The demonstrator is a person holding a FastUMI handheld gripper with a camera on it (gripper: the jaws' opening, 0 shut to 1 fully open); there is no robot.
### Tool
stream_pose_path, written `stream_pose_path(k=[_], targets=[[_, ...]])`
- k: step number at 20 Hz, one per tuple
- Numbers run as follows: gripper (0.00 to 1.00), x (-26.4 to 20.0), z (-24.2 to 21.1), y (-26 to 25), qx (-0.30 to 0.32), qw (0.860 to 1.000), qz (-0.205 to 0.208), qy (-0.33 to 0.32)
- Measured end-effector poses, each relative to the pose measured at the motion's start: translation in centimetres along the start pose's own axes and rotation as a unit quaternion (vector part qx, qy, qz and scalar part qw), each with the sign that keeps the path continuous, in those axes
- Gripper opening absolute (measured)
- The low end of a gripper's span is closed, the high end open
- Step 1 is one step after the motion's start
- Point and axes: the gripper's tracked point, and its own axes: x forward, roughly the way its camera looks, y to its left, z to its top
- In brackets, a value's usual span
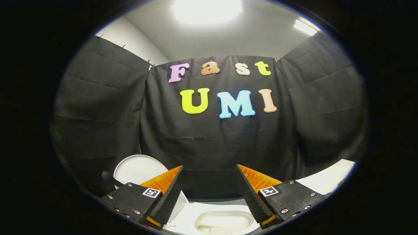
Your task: Open the toilet lid.
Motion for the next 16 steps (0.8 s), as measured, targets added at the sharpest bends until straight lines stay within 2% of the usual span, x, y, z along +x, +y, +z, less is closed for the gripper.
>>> stream_pose_path(k=[8,16], targets=[[0.94,-0.9,-1.0,-5.4,-0.011,0.999,-0.037,0.01],[0.94,-4.0,-3.7,-10.3,-0.036,0.997,-0.066,0.025]])
